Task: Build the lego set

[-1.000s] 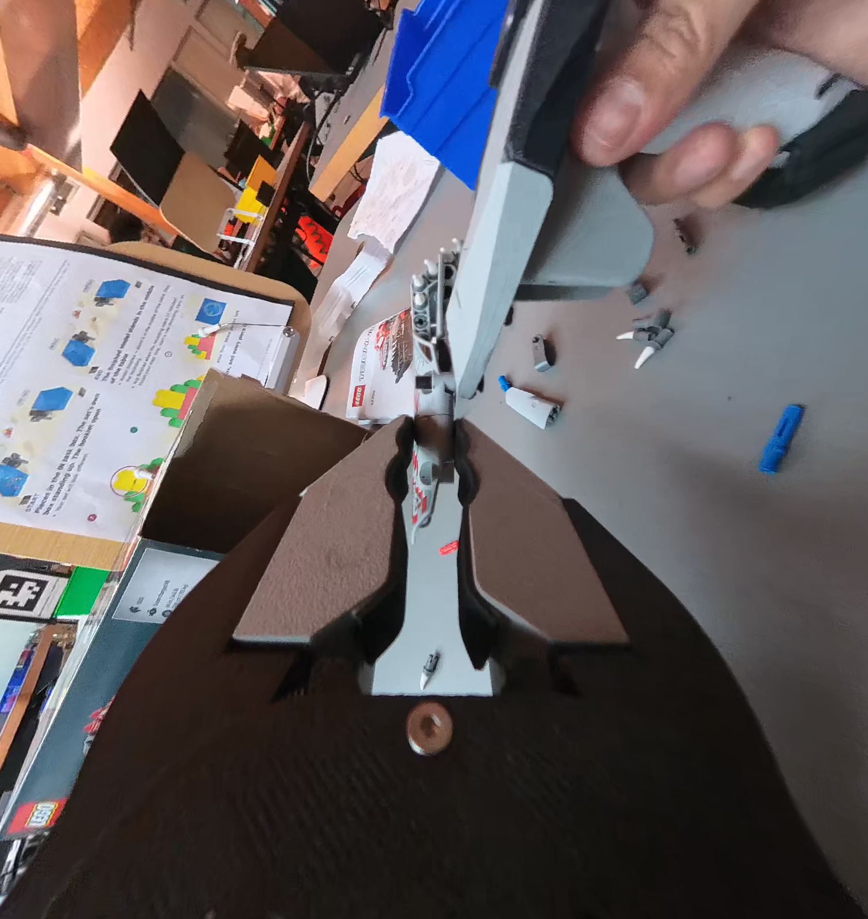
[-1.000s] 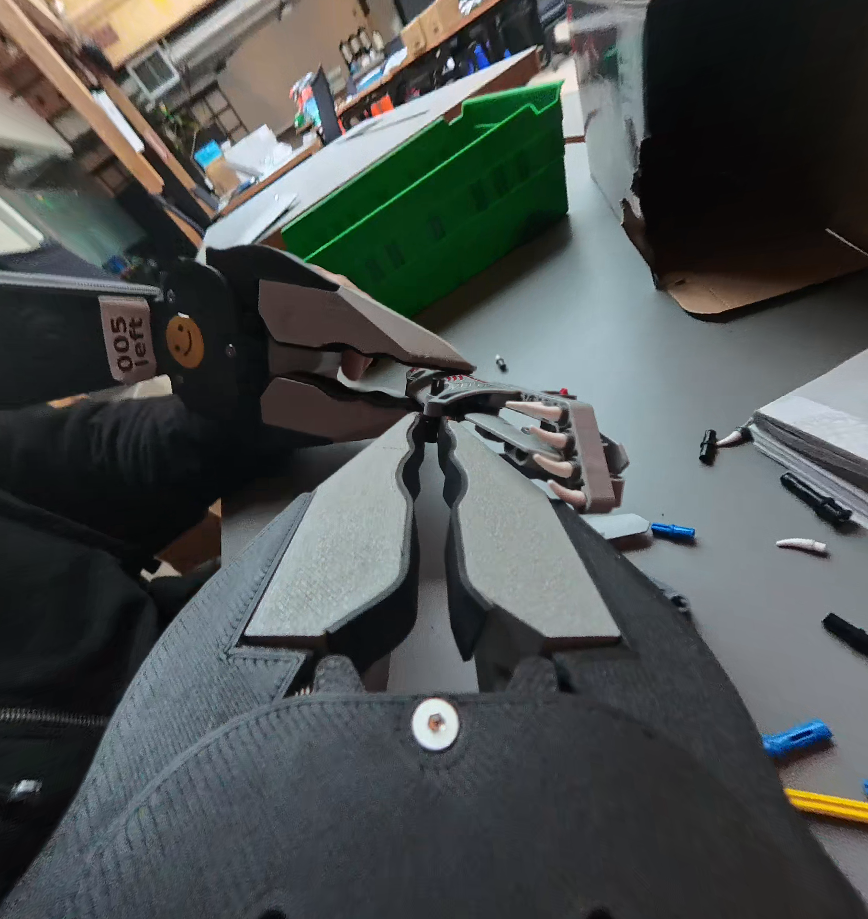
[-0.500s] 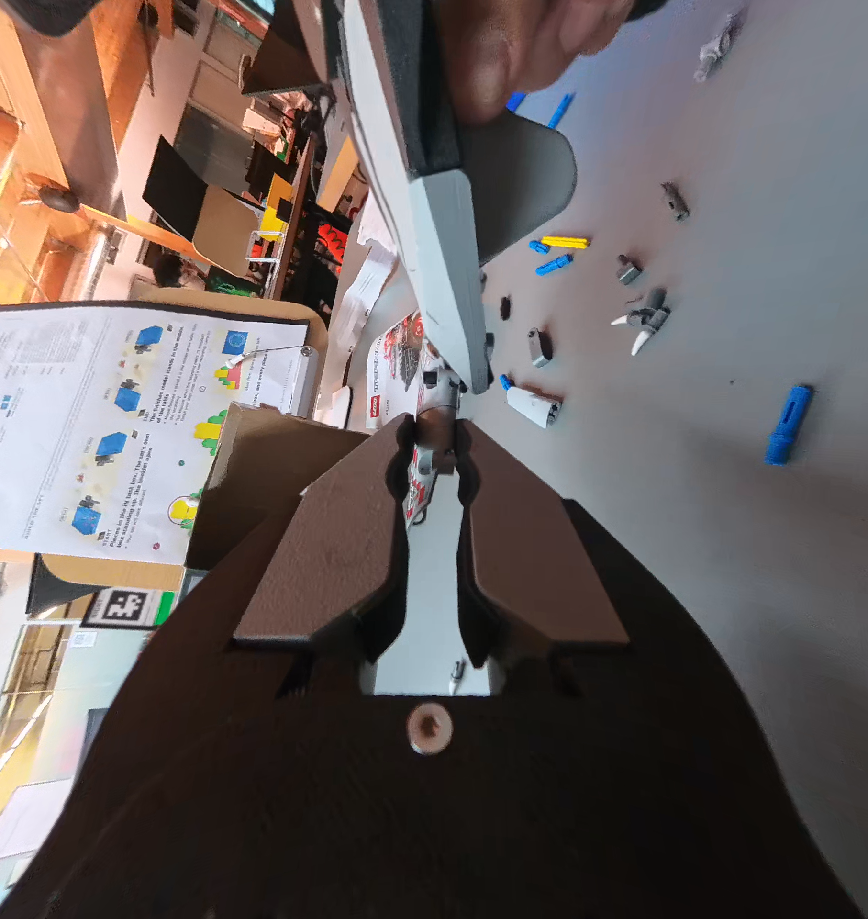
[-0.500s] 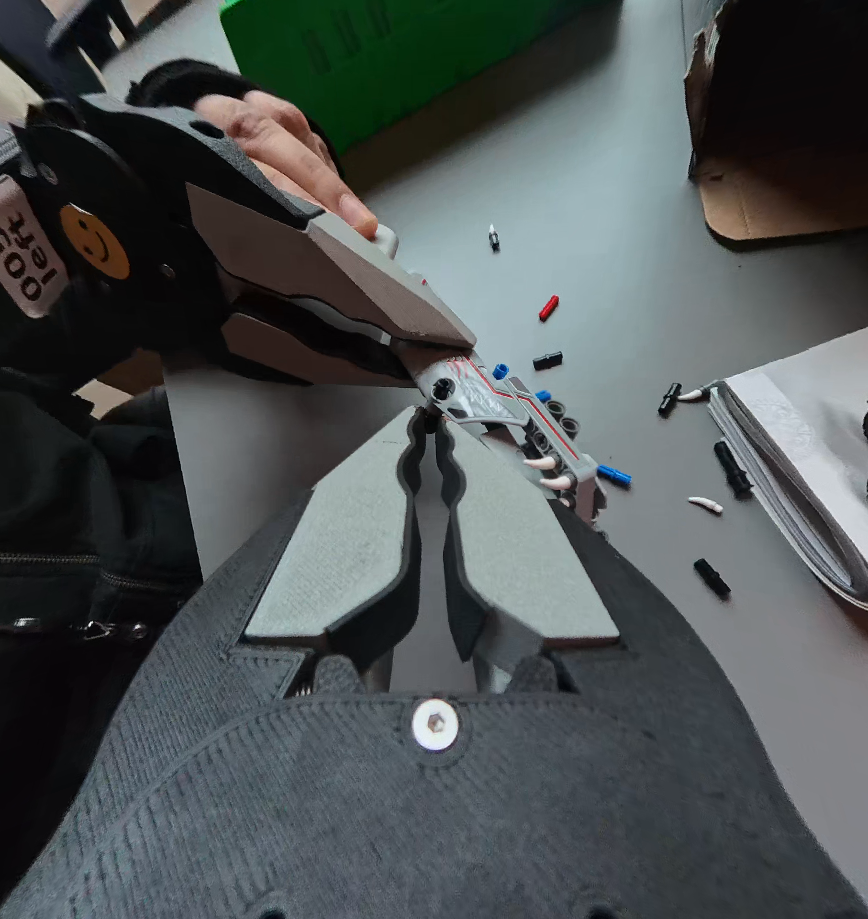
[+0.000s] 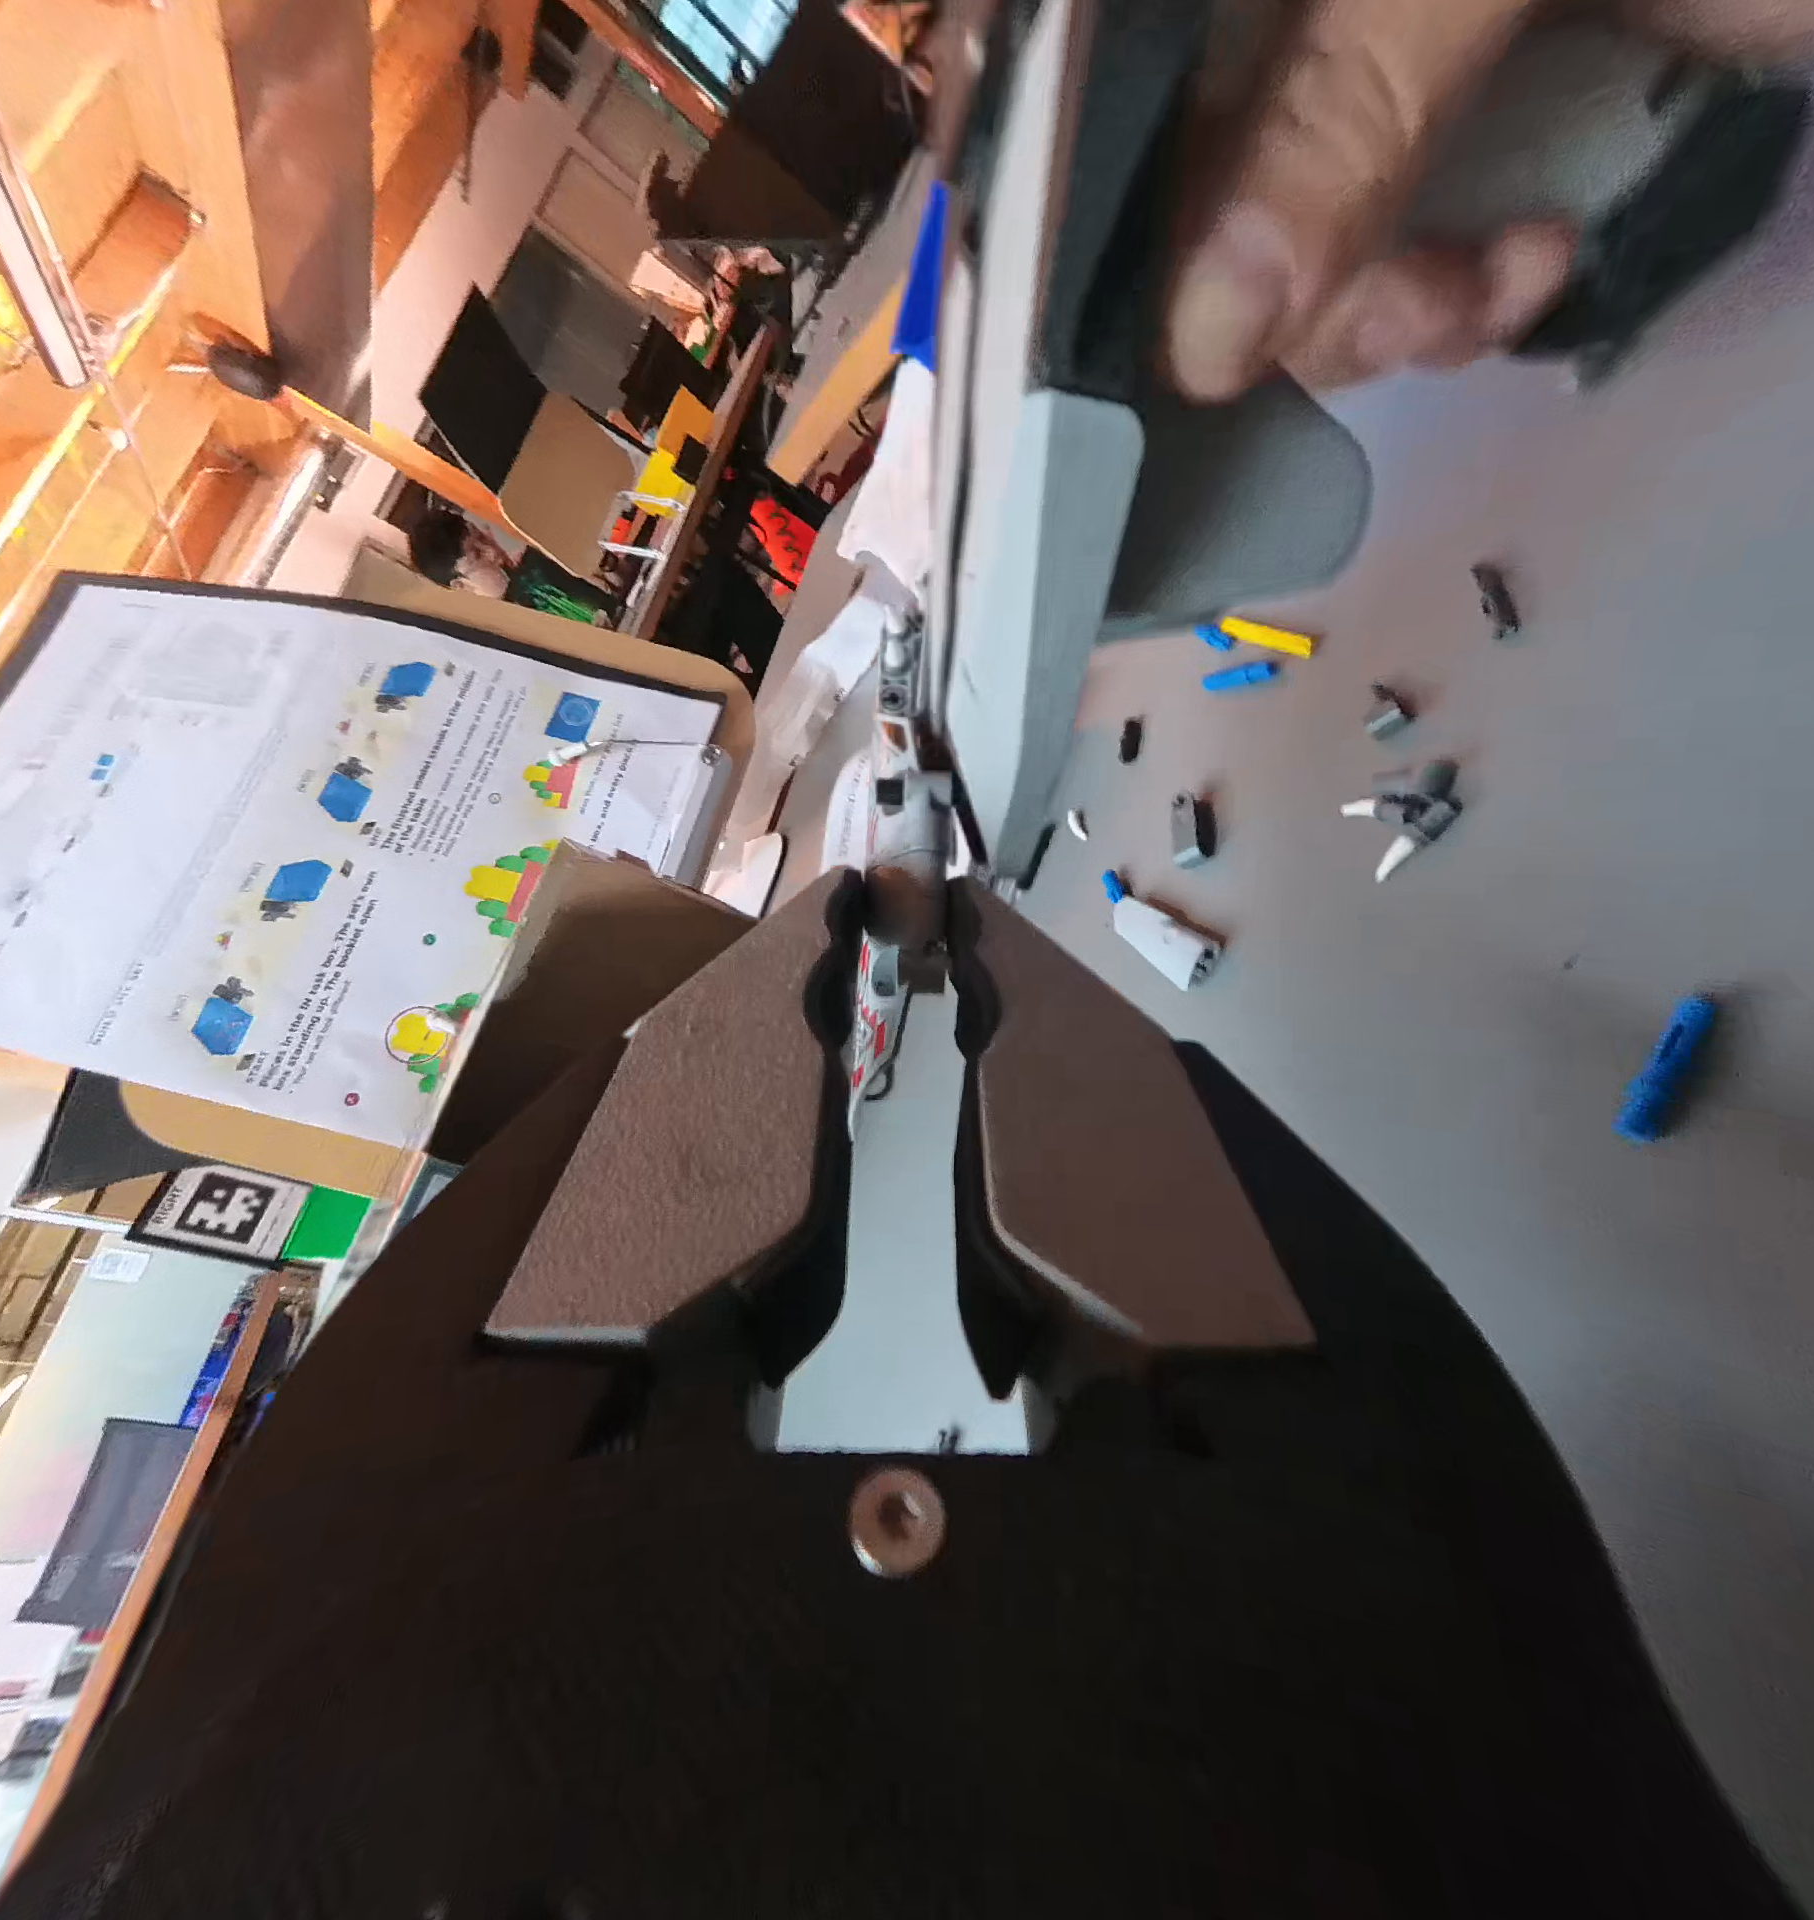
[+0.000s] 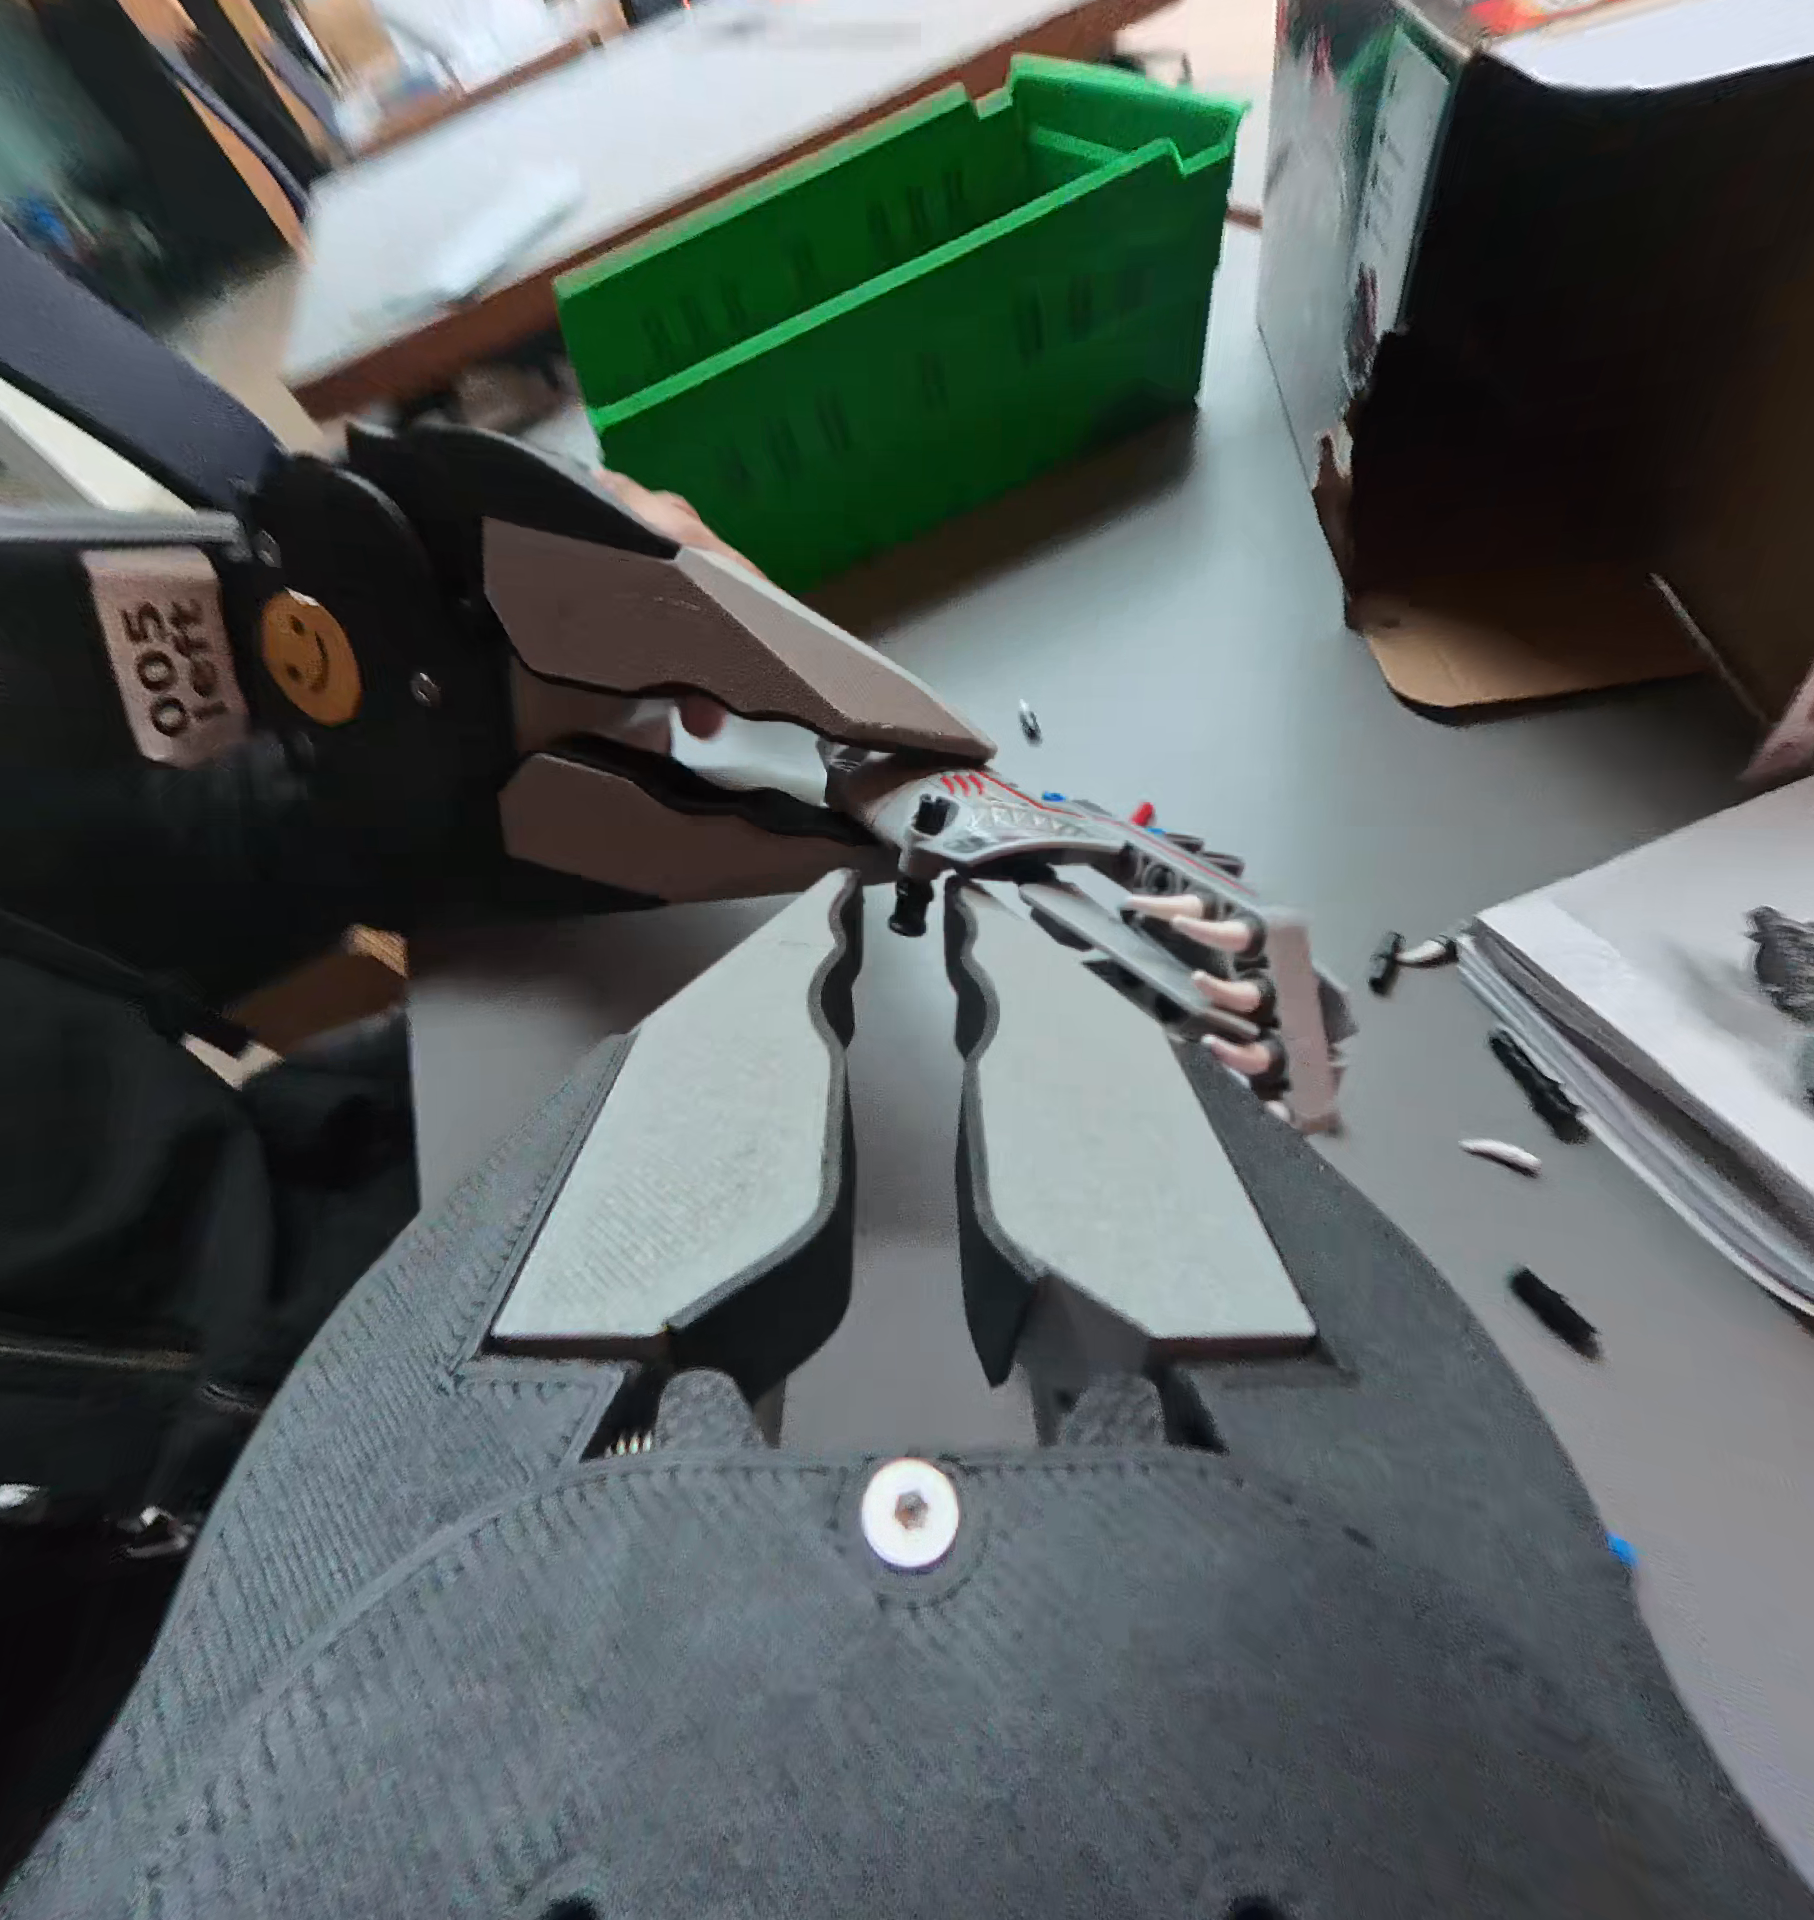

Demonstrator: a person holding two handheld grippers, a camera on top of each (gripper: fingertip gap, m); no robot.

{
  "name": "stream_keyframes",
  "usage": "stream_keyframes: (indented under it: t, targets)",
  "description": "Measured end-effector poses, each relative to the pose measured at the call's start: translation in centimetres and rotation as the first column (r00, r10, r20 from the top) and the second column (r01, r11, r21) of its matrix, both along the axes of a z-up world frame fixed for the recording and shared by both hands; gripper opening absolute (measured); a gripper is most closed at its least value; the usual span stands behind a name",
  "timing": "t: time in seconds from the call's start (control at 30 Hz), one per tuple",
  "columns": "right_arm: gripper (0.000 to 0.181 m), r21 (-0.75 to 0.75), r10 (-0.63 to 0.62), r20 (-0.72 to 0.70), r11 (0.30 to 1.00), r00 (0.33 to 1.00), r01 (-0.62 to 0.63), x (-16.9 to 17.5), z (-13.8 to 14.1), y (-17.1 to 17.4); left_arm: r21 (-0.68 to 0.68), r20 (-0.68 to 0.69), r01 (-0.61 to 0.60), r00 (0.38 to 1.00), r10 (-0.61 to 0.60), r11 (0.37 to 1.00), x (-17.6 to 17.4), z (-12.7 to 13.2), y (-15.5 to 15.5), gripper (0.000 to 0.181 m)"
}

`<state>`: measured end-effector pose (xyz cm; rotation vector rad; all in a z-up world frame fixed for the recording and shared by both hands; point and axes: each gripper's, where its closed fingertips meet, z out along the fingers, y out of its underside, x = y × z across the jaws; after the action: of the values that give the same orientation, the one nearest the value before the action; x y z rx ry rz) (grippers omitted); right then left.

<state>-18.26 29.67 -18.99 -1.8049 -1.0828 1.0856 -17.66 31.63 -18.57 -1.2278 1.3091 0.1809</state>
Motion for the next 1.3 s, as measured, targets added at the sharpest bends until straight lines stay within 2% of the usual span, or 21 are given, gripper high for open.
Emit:
stream_keyframes:
  t: [0.07,0.2,0.43,0.67,0.73,0.83,0.9,1.0,1.13,1.2,1.3]
  targets:
    - [0.004,-0.008,-0.036,-0.062,0.999,0.997,0.036,-0.2,0.0,0.2,0.009,0.010,-0.020,1.000,0.020,1.000,0.0,0.4,0.0,0.014]
    - [0.004,-0.010,-0.077,-0.122,0.997,0.990,0.076,-0.3,0.3,0.1,-0.006,0.030,-0.007,1.000,0.007,1.000,-0.2,0.4,0.0,0.013]
    - [0.008,0.026,-0.144,-0.144,0.988,0.979,0.149,0.0,1.4,-0.3,0.007,0.050,-0.009,0.999,0.008,1.000,-0.1,0.9,-0.2,0.014]
    - [0.003,-0.041,-0.156,-0.165,0.988,0.974,0.151,0.5,1.5,-0.3,0.017,0.043,-0.004,0.999,0.003,1.000,0.2,0.9,-0.5,0.013]
    - [0.002,-0.039,-0.146,-0.107,0.989,0.983,0.143,0.5,0.7,-0.4,0.021,0.009,-0.002,1.000,0.002,1.000,0.2,0.5,-0.5,0.013]
    - [0.003,0.018,-0.100,0.077,0.995,0.992,0.099,0.6,-0.7,-0.4,0.057,-0.072,-0.002,0.997,0.006,0.998,0.1,-0.3,-0.4,0.013]
    - [0.003,0.049,-0.064,0.190,0.997,0.980,0.055,0.8,-1.0,-0.4,0.073,-0.100,-0.002,0.995,0.010,0.997,0.1,-0.5,-0.4,0.013]
    - [0.003,0.027,0.000,0.281,1.000,0.960,-0.007,1.2,-1.1,-0.6,0.083,-0.114,-0.001,0.993,0.011,0.997,0.3,-0.5,-0.5,0.013]
    - [0.003,-0.011,0.035,0.344,0.999,0.938,-0.034,1.5,-1.9,-0.8,0.063,-0.124,-0.003,0.992,0.010,0.998,0.5,-0.9,-0.6,0.013]
    - [0.003,-0.006,0.030,0.327,1.000,0.944,-0.030,1.5,-2.1,-0.8,0.056,-0.125,0.006,0.992,0.001,0.998,0.6,-1.2,-0.6,0.013]
    - [0.003,0.157,-0.019,0.273,0.987,0.962,-0.025,1.2,-1.1,-0.5,0.015,-0.070,0.003,0.998,-0.002,1.000,0.5,-0.7,-0.4,0.014]
